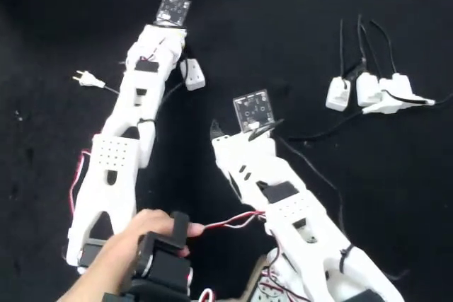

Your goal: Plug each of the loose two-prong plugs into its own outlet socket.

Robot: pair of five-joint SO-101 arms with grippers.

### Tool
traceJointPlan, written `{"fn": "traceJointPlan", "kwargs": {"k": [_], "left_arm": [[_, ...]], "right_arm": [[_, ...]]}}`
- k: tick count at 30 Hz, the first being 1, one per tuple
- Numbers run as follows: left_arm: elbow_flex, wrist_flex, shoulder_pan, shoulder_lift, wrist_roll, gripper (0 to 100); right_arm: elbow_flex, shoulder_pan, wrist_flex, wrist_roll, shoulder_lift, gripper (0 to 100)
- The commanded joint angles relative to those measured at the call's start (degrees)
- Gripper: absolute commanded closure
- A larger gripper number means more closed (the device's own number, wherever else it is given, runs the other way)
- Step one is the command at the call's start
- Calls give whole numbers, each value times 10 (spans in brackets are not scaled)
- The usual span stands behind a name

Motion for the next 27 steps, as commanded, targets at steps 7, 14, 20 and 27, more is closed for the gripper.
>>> {"fn": "traceJointPlan", "kwargs": {"k": [7, 14, 20, 27], "left_arm": [[-171, 163, 8, 28, -11, 902], [-204, 295, -7, 24, -12, 902], [-269, 416, -26, 24, -42, 901], [-357, 402, -13, 25, -4, 901]], "right_arm": [[-6, 26, -18, -2, -21, 748], [-6, 31, -18, -2, -22, 748], [-6, 31, -18, -2, -22, 748], [-6, 31, -18, -2, -23, 748]]}}
